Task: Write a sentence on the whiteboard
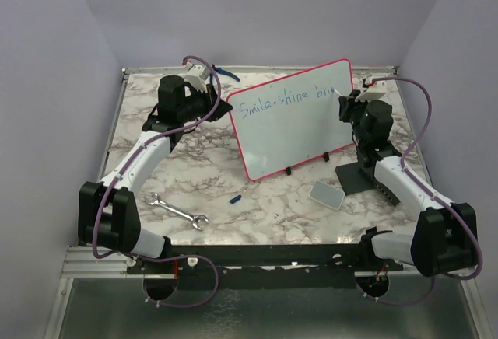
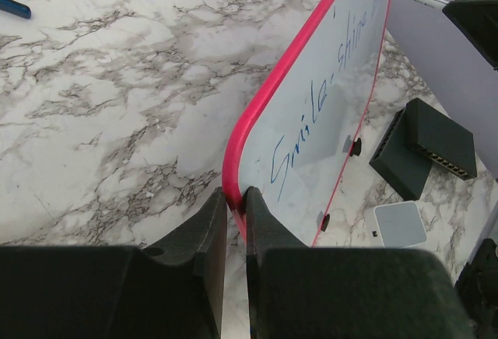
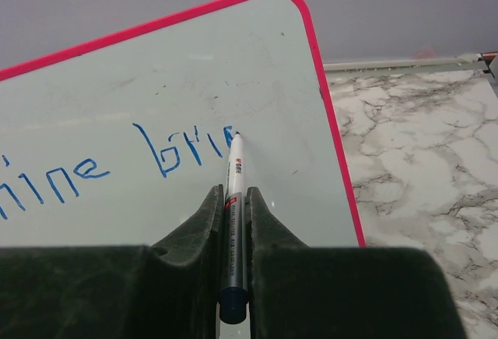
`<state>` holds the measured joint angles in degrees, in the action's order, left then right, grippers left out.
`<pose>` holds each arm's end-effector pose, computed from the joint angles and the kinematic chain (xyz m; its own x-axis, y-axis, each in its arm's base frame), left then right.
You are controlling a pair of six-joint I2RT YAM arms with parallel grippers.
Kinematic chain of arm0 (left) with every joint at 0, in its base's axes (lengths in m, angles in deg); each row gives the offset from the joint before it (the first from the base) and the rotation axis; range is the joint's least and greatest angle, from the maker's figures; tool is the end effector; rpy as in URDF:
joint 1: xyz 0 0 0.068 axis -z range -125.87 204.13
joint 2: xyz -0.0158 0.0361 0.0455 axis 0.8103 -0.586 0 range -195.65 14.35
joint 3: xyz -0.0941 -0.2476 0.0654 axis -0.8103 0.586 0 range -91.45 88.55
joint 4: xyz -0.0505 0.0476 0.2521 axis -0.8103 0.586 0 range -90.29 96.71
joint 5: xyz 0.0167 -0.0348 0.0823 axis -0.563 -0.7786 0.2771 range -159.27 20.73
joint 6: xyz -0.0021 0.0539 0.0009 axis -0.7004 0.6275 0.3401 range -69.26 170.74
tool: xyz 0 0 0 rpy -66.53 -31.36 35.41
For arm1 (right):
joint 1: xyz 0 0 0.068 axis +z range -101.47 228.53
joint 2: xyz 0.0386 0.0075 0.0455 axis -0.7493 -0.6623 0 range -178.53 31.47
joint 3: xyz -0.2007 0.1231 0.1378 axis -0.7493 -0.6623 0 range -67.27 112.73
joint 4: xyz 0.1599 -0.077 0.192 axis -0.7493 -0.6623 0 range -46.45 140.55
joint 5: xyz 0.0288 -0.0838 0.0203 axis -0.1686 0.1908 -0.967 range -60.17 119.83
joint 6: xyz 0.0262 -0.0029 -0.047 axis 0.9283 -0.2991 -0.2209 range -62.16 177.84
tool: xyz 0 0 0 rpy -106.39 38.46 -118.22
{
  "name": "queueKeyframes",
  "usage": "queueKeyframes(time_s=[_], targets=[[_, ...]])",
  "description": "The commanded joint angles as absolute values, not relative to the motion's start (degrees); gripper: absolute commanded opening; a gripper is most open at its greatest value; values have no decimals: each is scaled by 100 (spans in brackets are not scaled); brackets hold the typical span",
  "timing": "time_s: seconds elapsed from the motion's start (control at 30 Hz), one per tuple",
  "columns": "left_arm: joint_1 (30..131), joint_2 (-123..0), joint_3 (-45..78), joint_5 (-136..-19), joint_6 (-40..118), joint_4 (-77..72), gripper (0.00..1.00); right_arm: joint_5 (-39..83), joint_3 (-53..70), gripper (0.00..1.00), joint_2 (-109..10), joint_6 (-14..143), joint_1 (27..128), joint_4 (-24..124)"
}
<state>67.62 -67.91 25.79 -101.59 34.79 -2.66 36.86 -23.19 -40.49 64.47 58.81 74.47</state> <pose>0.3211 -0.0967 0.3192 -0.4660 -0.1269 -0.8756 0.5886 0.6944 -0.4139 0.2880 0.0478 0.2954 -0.0741 0.1030 -0.9919 -0.0489 0.9931 0.1068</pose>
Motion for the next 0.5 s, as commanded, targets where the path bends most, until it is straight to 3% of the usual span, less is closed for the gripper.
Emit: queueKeyframes(time_s=[0.0, 0.47], targets=[[6741, -6598, 2608, -10222, 3663, -402, 0, 3582, -2147, 1, -4125, 6325, 5863, 7511], [6744, -6596, 2615, -10232, 3660, -414, 0, 3570, -2163, 1, -4121, 6315, 5863, 7578]])
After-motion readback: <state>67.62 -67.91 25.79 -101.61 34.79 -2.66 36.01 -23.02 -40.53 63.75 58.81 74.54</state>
